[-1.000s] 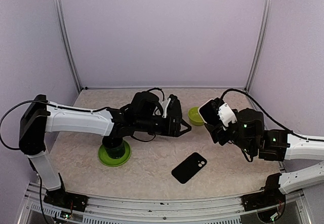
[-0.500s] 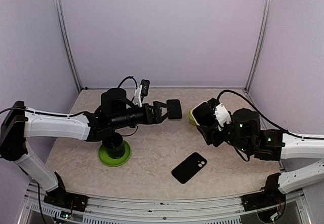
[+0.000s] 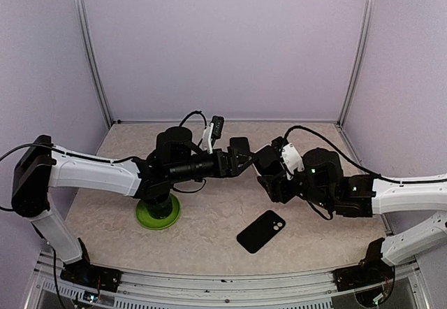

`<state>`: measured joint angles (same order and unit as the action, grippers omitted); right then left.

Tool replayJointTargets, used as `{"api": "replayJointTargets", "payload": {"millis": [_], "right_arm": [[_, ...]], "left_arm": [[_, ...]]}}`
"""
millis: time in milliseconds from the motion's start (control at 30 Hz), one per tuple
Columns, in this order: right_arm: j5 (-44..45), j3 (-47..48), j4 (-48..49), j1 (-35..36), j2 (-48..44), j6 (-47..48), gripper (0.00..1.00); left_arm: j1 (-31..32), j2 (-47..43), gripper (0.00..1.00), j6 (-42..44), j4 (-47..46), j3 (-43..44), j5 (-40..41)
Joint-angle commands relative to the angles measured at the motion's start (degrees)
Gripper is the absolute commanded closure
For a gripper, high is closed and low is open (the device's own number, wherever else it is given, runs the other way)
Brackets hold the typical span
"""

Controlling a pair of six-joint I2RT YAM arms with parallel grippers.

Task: Put the phone into the phone case
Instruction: Pass from the right arm to the left

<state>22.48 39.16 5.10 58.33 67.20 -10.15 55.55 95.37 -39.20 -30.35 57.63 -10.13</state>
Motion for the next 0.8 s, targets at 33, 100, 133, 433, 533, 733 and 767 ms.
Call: {"api": "replayJointTargets", "payload": {"millis": [33,100,133,433,533,733,767], "right_arm": [[-0.9,3.7,5.0,-0.4,1.6,-2.0,0.39],[-1.3,3.9,5.2,-0.4,2.1,-2.0,0.39],[-1.3,4.1,5.3,-0.4,2.4,-1.9,0.39],[-0.2,4.5,5.6,-0.1,4.8,-2.1,0.39],[0.6,4.5,5.8,0.2,5.7,-2.0,0.39],[2.0,5.0,5.8,0.7,7.2,-1.4,0.38],[2.2,5.0,5.8,0.8,7.3,-1.3,0.38]], "left_arm": [[0.1,2.5,0.13,-0.9,-1.0,1.9,-1.1],[0.0,3.3,0.14,-1.0,0.5,2.8,-0.6],[0.0,3.7,0.15,-1.0,1.2,3.2,-0.3],[-1.3,6.4,0.49,-3.1,-0.5,4.6,-3.9],[-1.5,7.2,0.59,-3.8,-0.8,5.2,-5.4],[-1.6,8.3,0.75,-4.5,-0.9,5.6,-6.3],[-1.6,8.3,0.79,-4.5,-0.8,5.6,-6.2]]}}
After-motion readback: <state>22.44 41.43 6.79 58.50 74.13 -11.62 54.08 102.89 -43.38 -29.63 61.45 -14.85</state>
